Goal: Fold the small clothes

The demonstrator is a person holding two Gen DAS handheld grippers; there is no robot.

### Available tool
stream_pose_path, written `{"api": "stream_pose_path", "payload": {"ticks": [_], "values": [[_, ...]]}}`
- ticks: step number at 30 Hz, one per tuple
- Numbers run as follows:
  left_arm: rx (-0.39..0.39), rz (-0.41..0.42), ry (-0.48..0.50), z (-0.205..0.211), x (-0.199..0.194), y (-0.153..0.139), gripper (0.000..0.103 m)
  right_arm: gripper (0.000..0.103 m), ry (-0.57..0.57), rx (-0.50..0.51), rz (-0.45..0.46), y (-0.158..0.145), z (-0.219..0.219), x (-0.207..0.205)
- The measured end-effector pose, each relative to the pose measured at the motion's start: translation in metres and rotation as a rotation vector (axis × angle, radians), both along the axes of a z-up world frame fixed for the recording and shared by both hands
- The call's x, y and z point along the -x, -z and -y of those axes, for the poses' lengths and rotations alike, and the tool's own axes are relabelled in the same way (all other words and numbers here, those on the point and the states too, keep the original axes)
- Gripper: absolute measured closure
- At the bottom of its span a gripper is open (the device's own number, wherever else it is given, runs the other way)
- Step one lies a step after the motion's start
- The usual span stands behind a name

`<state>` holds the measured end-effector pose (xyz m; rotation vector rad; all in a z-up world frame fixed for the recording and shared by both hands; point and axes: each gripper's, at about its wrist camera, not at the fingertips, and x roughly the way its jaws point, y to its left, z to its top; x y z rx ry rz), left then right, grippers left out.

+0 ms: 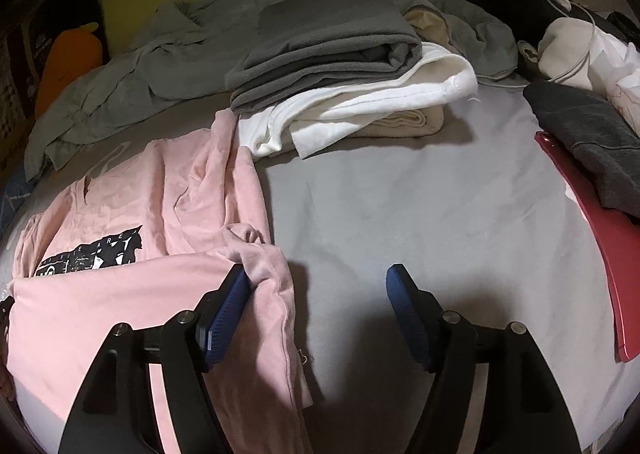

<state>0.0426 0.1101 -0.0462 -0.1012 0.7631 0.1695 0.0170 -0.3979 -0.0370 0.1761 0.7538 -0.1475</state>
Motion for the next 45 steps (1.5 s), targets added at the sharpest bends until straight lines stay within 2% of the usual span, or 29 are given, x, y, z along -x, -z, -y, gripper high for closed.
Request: {"api": "stream_pose_path", "payload": {"ticks": [2,4,7,9,11,13,14,15,16,18,20,21,23,24,25,28,31,33,35,38,39,40,42,45], "values": [[0.003,0.012,0.008,0.001,0.003,-0.002,0.035,0.032,0.009,0.009,0.031,-0.005,-0.001,0.004],[0.051,0.041,0.041,0.0,0.007,-0.006,0.035,0.031,0.017,0.006,0.07,-0.011,0.001,0.01],[0.222,0.083,0.127,-0.006,0.012,-0.012,0.035,0.03,-0.008,-0.081,0.098,-0.016,0.009,0.014],[0.275,0.081,0.162,-0.007,0.011,-0.013,0.035,0.03,-0.032,-0.158,0.079,-0.013,0.013,0.013],[0.292,0.05,0.173,-0.006,0.007,-0.01,0.039,0.03,-0.074,-0.255,0.044,-0.006,0.018,0.009],[0.363,0.01,0.184,-0.008,0.002,-0.001,0.066,0.03,-0.118,-0.344,0.01,0.002,0.02,0.004],[0.414,0.001,0.177,-0.012,0.001,0.004,0.068,0.03,-0.125,-0.356,0.008,0.003,0.02,0.004],[0.451,0.007,0.162,-0.016,0.0,0.007,0.071,0.035,-0.126,-0.36,0.011,0.003,0.02,0.005],[0.467,0.01,0.161,-0.018,0.0,0.008,0.076,0.044,-0.126,-0.366,0.013,0.004,0.02,0.005],[0.459,0.002,0.177,-0.016,-0.002,0.008,0.083,0.055,-0.153,-0.417,0.002,0.008,0.02,0.004],[0.418,-0.001,0.194,-0.009,-0.002,0.007,0.089,0.061,-0.191,-0.449,-0.025,0.014,0.015,-0.001],[0.376,0.003,0.194,-0.004,-0.001,0.005,0.09,0.063,-0.205,-0.415,-0.043,0.015,0.01,-0.003],[0.288,0.008,0.187,0.004,0.004,0.0,0.09,0.07,-0.22,-0.273,-0.058,0.011,-0.006,-0.003],[0.235,-0.001,0.187,0.008,0.005,-0.003,0.09,0.08,-0.217,-0.237,-0.055,0.01,-0.01,-0.001],[0.206,0.001,0.189,0.009,0.008,-0.006,0.09,0.091,-0.209,-0.245,-0.047,0.009,-0.009,0.002],[0.212,0.023,0.177,0.001,0.017,-0.015,0.093,0.095,-0.18,-0.299,0.01,0.0,0.0,0.011],[0.26,0.005,0.149,-0.014,0.016,-0.014,0.093,0.096,-0.163,-0.313,0.062,-0.009,0.006,0.018],[0.275,-0.013,0.155,-0.017,0.012,-0.01,0.093,0.096,-0.168,-0.303,0.031,-0.005,0.004,0.014],[0.255,-0.029,0.171,-0.012,0.009,-0.004,0.091,0.096,-0.143,-0.299,-0.032,0.008,0.005,0.005],[0.233,-0.017,0.17,-0.008,0.008,-0.003,0.086,0.088,-0.11,-0.329,-0.029,0.01,0.009,0.003],[0.232,-0.005,0.171,-0.008,0.009,-0.005,0.079,0.078,-0.097,-0.313,-0.019,0.008,0.009,0.004],[0.219,0.009,0.166,-0.008,0.01,-0.007,0.067,0.063,-0.069,-0.275,0.0,0.004,0.01,0.007],[0.184,0.048,0.147,-0.008,0.015,-0.013,0.054,0.045,-0.009,-0.182,0.069,-0.006,0.009,0.015],[0.215,0.105,0.151,-0.014,0.02,-0.025,0.048,0.044,0.013,-0.118,0.151,-0.019,0.005,0.024]]}}
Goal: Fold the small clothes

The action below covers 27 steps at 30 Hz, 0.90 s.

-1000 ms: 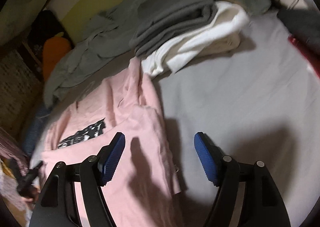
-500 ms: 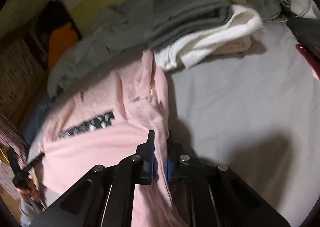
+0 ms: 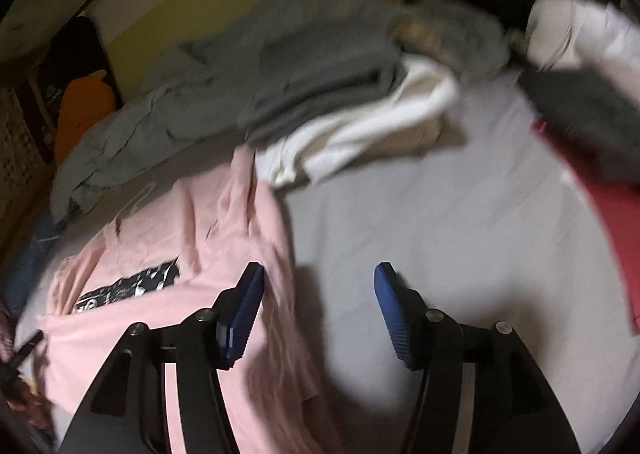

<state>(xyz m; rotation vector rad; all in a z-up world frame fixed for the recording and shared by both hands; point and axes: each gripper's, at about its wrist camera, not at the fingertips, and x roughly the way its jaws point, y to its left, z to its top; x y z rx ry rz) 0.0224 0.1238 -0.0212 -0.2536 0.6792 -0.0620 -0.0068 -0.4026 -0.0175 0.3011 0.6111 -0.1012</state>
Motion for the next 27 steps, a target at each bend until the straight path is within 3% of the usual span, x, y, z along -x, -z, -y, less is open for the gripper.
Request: {"api": "stream_pose_path", "payload": {"ticks": [5,10,12,14,16,17,19,21,24,27], "values": [[0.052,0.054,-0.003,-0.012,-0.012,-0.024,0.042,0.044,-0.036,0.022,0.087,-0.015,-0.002,0.011],[0.064,-0.011,0.081,-0.018,-0.063,-0.04,0.041,0.042,-0.101,0.102,0.124,-0.018,-0.034,0.015],[0.066,-0.086,0.137,-0.019,-0.092,-0.032,0.042,0.042,-0.127,0.118,0.115,-0.015,-0.044,0.014],[0.125,-0.21,0.243,-0.017,-0.121,-0.011,0.042,0.042,-0.144,0.124,0.102,-0.009,-0.053,0.014],[0.164,-0.272,0.275,-0.018,-0.138,0.01,0.043,0.042,-0.161,0.083,0.081,-0.003,-0.059,0.01],[0.166,-0.273,0.252,-0.019,-0.142,0.017,0.045,0.042,-0.163,0.028,0.062,0.002,-0.061,0.008],[0.176,-0.249,0.203,-0.024,-0.146,0.025,0.081,0.042,-0.222,-0.142,0.015,0.016,-0.07,0.001],[0.186,-0.209,0.215,-0.026,-0.147,0.021,0.099,0.042,-0.271,-0.158,-0.037,0.026,-0.089,-0.005],[0.097,-0.132,0.129,-0.034,-0.142,0.005,0.099,0.042,-0.284,0.082,-0.057,0.032,-0.121,-0.009],[0.08,-0.066,0.029,-0.051,-0.144,-0.011,0.099,0.042,-0.281,0.127,-0.061,0.035,-0.128,-0.009]]}}
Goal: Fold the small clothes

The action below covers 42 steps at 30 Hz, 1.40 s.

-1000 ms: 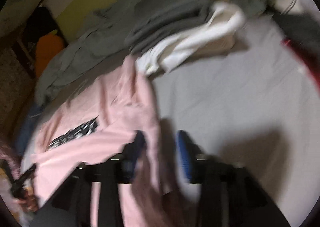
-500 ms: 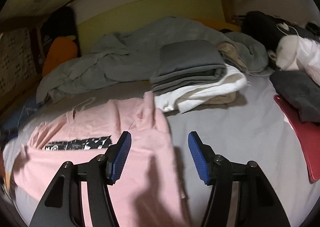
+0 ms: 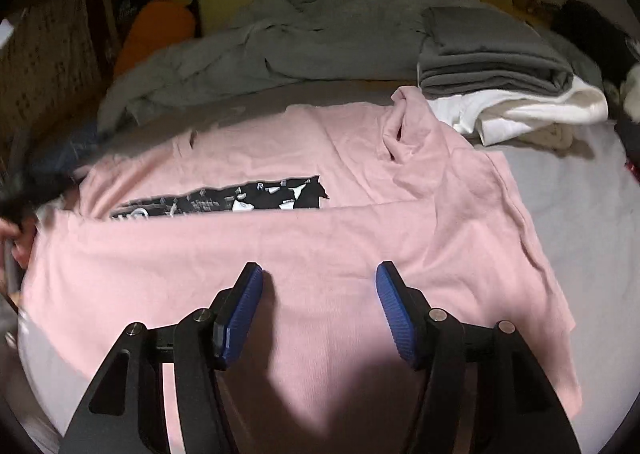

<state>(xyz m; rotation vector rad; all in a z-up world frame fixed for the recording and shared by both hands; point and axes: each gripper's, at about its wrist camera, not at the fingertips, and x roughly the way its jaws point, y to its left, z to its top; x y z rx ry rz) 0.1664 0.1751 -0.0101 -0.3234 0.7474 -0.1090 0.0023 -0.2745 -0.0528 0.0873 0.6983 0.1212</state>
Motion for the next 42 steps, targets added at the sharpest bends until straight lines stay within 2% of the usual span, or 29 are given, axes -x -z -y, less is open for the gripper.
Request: {"api": "stream_pose_path", "payload": {"ticks": [2,6,7,8,12,15,17,19,21,22,23,25,28,30,32,34,36,37,39,41,42], "values": [[-0.02,0.027,-0.04,-0.008,-0.004,-0.009,0.099,0.042,-0.004,-0.008,-0.002,0.001,0.001,0.0],[-0.226,0.095,-0.208,-0.019,-0.002,-0.027,0.102,0.042,-0.009,0.006,0.003,0.003,-0.003,0.002],[-0.252,0.103,-0.232,-0.023,0.0,-0.029,0.102,0.042,-0.008,0.012,0.003,0.002,-0.001,0.001],[-0.239,0.093,-0.233,-0.029,0.001,-0.029,0.102,0.042,-0.008,0.017,0.004,0.002,-0.001,0.002],[0.004,0.032,-0.163,-0.063,0.004,-0.017,0.1,0.042,-0.007,0.021,0.004,0.002,-0.002,0.003],[0.208,-0.055,-0.075,-0.068,-0.007,0.0,0.066,0.042,-0.008,0.027,0.005,0.002,-0.003,0.003],[0.316,-0.1,-0.059,-0.066,-0.011,0.014,0.065,0.042,-0.008,0.03,0.006,0.002,-0.004,0.003],[0.366,-0.144,-0.032,-0.059,-0.012,0.026,0.065,0.042,-0.009,0.03,0.006,0.002,-0.004,0.003],[0.33,-0.174,-0.037,-0.05,-0.012,0.032,0.067,0.042,-0.008,0.031,0.006,0.002,-0.004,0.003],[0.301,-0.174,-0.04,-0.046,-0.012,0.034,0.09,0.042,-0.008,0.033,0.005,0.002,-0.004,0.003],[0.282,-0.162,-0.032,-0.043,-0.013,0.034,0.101,0.042,-0.009,0.035,0.005,0.002,-0.004,0.003],[0.239,-0.111,-0.069,-0.039,-0.004,0.025,0.1,0.042,-0.012,0.041,0.005,0.002,-0.004,0.003],[0.112,-0.029,-0.231,-0.044,0.013,0.0,0.1,0.042,-0.015,0.045,0.005,0.002,-0.004,0.003],[0.072,-0.02,-0.306,-0.046,0.029,-0.01,0.101,0.042,-0.017,0.048,0.006,0.002,-0.004,0.004],[0.037,-0.055,-0.329,-0.045,0.036,-0.009,0.1,0.042,-0.018,0.053,0.006,0.003,-0.004,0.004],[-0.014,-0.123,-0.352,-0.043,0.038,0.003,0.1,0.042,-0.018,0.058,0.006,0.003,-0.005,0.004],[0.004,-0.168,-0.358,-0.045,0.04,0.014,0.1,0.042,-0.018,0.061,0.006,0.003,-0.005,0.004],[0.027,-0.162,-0.355,-0.046,0.041,0.016,0.1,0.042,-0.019,0.061,0.006,0.003,-0.005,0.004],[0.051,-0.094,-0.334,-0.043,0.043,0.009,0.1,0.042,-0.02,0.062,0.006,0.002,-0.005,0.004],[0.03,0.015,-0.286,-0.03,0.049,-0.01,0.1,0.042,-0.019,0.064,0.006,0.002,-0.005,0.004],[0.01,0.08,-0.232,-0.019,0.055,-0.022,0.1,0.042,-0.02,0.066,0.006,0.002,-0.006,0.004]]}}
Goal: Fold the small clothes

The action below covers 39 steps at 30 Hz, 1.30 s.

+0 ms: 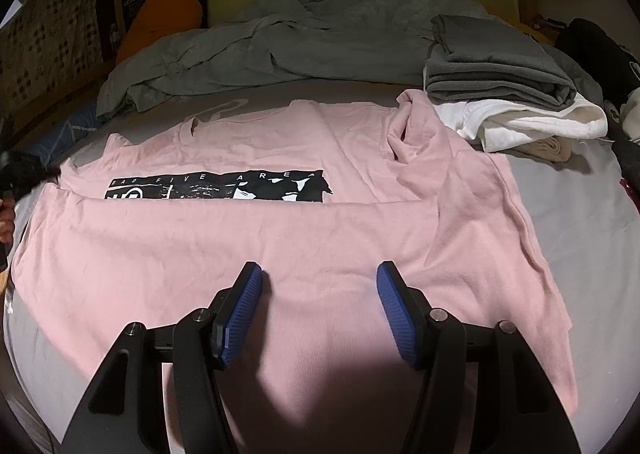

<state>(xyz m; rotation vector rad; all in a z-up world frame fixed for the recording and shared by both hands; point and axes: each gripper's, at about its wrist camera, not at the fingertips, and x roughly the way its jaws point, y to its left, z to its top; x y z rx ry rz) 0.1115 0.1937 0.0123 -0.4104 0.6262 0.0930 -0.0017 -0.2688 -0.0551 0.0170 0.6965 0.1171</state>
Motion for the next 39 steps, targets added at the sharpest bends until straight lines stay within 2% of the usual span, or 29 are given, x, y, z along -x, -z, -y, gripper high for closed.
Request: {"api": "stream_pose_path", "payload": {"ticks": [1,3,5,6,7,8,12,17,19,21,24,26,27,29,30,31,32,33,35,39], "values": [[-0.029,0.054,0.074,0.015,0.007,-0.012,0.1,0.042,0.0,0.002,0.0,0.0,0.0,0.0],[-0.083,0.105,0.305,0.055,0.019,-0.028,0.099,0.042,-0.001,0.003,0.001,0.0,0.0,-0.001],[-0.123,0.062,0.438,0.088,0.032,-0.026,0.097,0.042,-0.001,0.003,0.001,0.0,0.0,0.0],[-0.117,0.037,0.484,0.101,0.041,-0.019,0.085,0.042,-0.002,0.002,0.001,0.0,0.0,0.0],[-0.117,0.008,0.496,0.109,0.048,-0.009,0.067,0.042,-0.004,0.001,0.002,0.0,0.0,-0.001],[-0.124,-0.018,0.483,0.112,0.053,0.0,0.061,0.042,-0.006,0.001,0.002,0.0,0.001,-0.001],[-0.12,-0.08,0.469,0.107,0.058,0.016,0.055,0.042,-0.006,0.004,0.003,0.001,0.0,-0.001],[-0.014,0.004,0.343,0.066,0.064,-0.005,0.038,0.041,-0.005,0.004,0.004,0.001,-0.001,-0.001],[0.026,0.011,0.283,0.045,0.054,-0.008,0.036,0.041,-0.006,0.006,0.005,0.001,-0.001,0.0],[0.113,-0.027,0.271,0.025,0.037,0.001,0.038,0.041,-0.005,0.009,0.007,0.001,-0.002,-0.001],[0.358,-0.056,0.271,-0.002,0.013,0.025,0.039,0.041,-0.002,0.017,0.009,0.001,-0.003,-0.001],[0.442,-0.067,0.318,-0.002,0.0,0.034,0.042,0.041,0.001,0.023,0.013,0.001,-0.005,0.0],[0.428,-0.076,0.324,0.0,-0.004,0.034,0.042,0.041,0.002,0.025,0.014,0.001,-0.005,0.0],[0.307,-0.095,0.317,0.014,-0.007,0.032,0.046,0.041,0.003,0.028,0.017,0.001,-0.005,0.001],[0.207,-0.096,0.31,0.024,-0.007,0.029,0.055,0.041,0.004,0.028,0.018,0.001,-0.005,0.001],[0.121,-0.104,0.31,0.034,-0.006,0.03,0.071,0.041,0.004,0.028,0.019,0.001,-0.005,0.002],[0.065,-0.118,0.32,0.042,-0.005,0.031,0.083,0.041,0.004,0.029,0.02,0.001,-0.004,0.002],[0.064,-0.119,0.333,0.042,-0.003,0.033,0.099,0.041,0.003,0.029,0.02,0.001,-0.004,0.002],[0.081,-0.088,0.319,0.041,0.008,0.033,0.1,0.041,0.002,0.027,0.02,0.001,-0.003,0.002],[0.031,-0.013,0.34,0.049,0.046,0.017,0.1,0.041,0.001,0.025,0.019,0.001,-0.003,0.002]]}}
